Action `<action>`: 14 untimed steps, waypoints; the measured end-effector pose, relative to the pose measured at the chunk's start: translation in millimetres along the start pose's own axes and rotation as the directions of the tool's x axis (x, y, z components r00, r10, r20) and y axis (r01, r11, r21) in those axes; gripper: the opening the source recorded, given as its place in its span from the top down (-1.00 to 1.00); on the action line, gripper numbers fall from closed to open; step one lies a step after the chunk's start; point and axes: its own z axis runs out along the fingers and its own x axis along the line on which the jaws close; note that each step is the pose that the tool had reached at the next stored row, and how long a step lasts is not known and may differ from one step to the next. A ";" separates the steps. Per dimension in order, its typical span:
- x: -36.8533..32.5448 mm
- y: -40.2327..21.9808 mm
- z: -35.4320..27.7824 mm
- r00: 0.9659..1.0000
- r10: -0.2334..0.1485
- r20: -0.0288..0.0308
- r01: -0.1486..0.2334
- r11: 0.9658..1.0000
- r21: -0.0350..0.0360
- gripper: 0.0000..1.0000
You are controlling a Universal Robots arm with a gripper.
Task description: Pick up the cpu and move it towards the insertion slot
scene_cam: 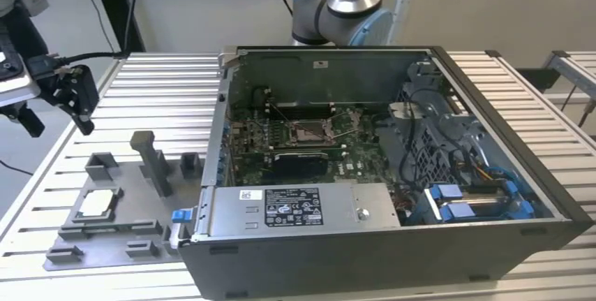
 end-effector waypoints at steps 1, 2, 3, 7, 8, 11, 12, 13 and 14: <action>0.0 -0.1 1.5 1.000 0.000 0.000 0.000 1.000 0.000 -1.00; 0.0 -0.1 2.9 1.000 0.000 0.000 0.000 1.000 0.000 -1.00; 0.0 -0.2 4.2 1.000 0.000 0.000 0.000 1.000 0.000 -1.00; 0.0 -0.4 8.6 1.000 0.000 0.000 0.000 1.000 0.001 -1.00; 0.0 -0.4 9.7 1.000 0.000 0.000 0.000 1.000 0.001 -1.00; 0.0 -0.5 12.7 1.000 0.000 0.000 0.000 1.000 0.002 -1.00; 0.0 -0.6 13.8 1.000 0.000 0.000 0.000 1.000 0.002 -1.00; 0.0 -0.6 14.8 1.000 0.000 0.000 0.000 1.000 0.002 -1.00; 0.0 -0.6 15.7 1.000 0.000 0.000 0.000 1.000 0.002 -1.00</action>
